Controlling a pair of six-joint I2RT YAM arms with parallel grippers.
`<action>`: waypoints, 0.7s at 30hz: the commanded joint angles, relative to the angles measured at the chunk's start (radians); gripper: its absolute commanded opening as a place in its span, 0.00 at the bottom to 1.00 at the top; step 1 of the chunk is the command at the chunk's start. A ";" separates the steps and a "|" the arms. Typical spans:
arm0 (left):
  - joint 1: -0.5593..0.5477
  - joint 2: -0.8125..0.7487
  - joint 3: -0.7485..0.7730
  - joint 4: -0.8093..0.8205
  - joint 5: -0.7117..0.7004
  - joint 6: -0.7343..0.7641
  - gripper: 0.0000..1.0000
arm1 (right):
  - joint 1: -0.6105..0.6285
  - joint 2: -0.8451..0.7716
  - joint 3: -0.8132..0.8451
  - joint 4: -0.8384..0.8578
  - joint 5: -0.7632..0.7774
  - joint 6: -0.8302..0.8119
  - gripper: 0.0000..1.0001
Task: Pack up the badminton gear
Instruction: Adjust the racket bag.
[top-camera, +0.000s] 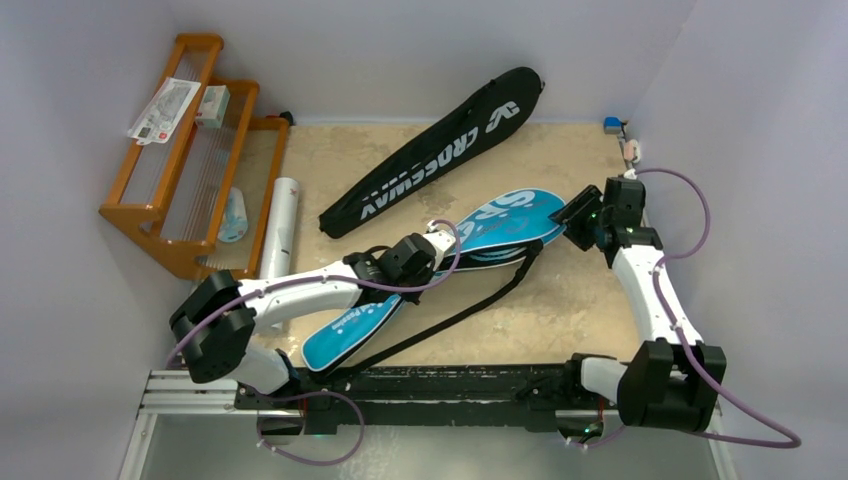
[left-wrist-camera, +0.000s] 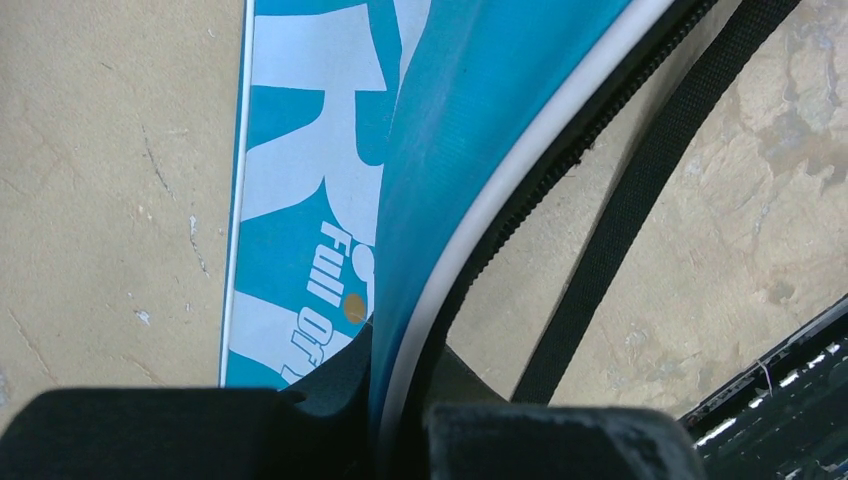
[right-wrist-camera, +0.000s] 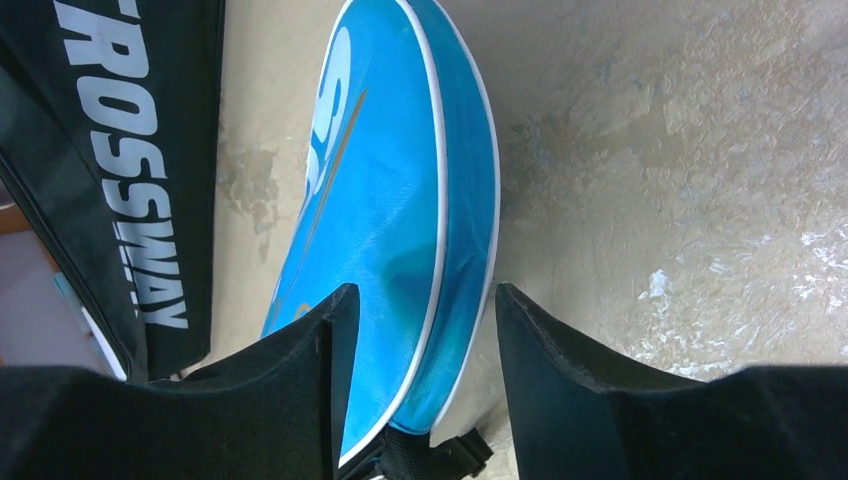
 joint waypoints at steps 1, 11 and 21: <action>-0.008 -0.065 0.000 0.106 0.029 0.011 0.00 | -0.017 -0.001 0.019 0.012 -0.023 -0.020 0.55; -0.010 -0.063 0.008 0.101 0.016 0.010 0.00 | -0.044 -0.037 0.060 -0.038 -0.017 -0.041 0.00; -0.036 0.072 0.086 -0.006 -0.124 -0.009 0.55 | -0.128 -0.255 0.053 -0.152 0.186 0.027 0.00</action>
